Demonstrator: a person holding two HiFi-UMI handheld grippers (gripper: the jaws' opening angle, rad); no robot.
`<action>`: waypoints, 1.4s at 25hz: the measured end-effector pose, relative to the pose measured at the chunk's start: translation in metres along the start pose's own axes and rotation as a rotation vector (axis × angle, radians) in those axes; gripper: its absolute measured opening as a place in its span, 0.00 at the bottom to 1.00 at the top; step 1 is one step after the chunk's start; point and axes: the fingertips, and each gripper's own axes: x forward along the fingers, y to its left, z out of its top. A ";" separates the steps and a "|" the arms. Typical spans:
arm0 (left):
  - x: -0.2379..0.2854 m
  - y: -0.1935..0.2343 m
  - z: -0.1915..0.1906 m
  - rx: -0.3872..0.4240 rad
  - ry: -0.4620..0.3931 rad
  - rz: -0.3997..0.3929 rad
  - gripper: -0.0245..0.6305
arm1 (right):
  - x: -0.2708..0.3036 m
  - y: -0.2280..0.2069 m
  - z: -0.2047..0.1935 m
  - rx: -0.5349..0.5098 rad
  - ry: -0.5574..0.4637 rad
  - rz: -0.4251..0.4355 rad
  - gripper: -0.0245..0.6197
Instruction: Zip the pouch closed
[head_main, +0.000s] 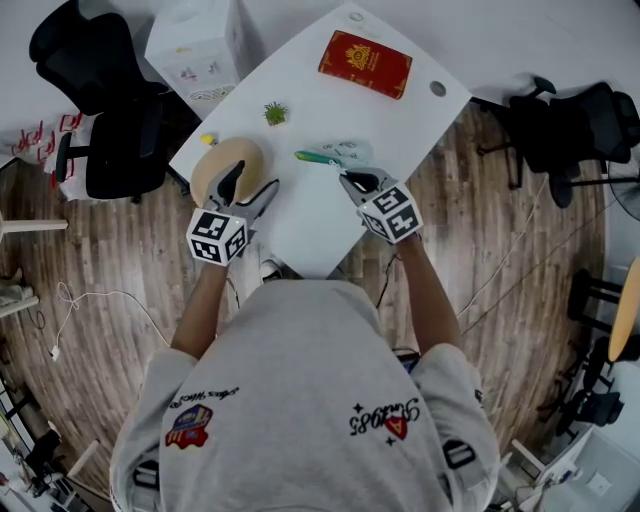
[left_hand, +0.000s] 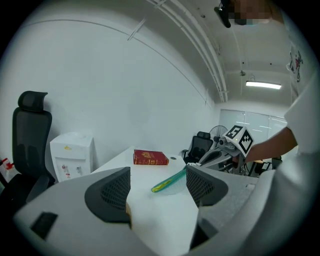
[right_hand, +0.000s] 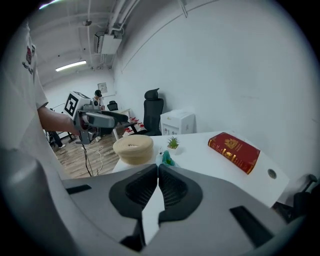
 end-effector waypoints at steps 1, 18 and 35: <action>0.001 -0.003 0.002 0.004 -0.003 -0.013 0.57 | -0.005 0.000 0.005 -0.009 -0.008 -0.005 0.06; 0.017 -0.069 0.021 -0.018 0.000 -0.338 0.56 | -0.051 0.035 0.033 -0.103 -0.077 -0.035 0.06; 0.015 -0.114 0.031 -0.335 -0.027 -0.648 0.48 | -0.050 0.075 0.054 -0.192 -0.064 0.052 0.06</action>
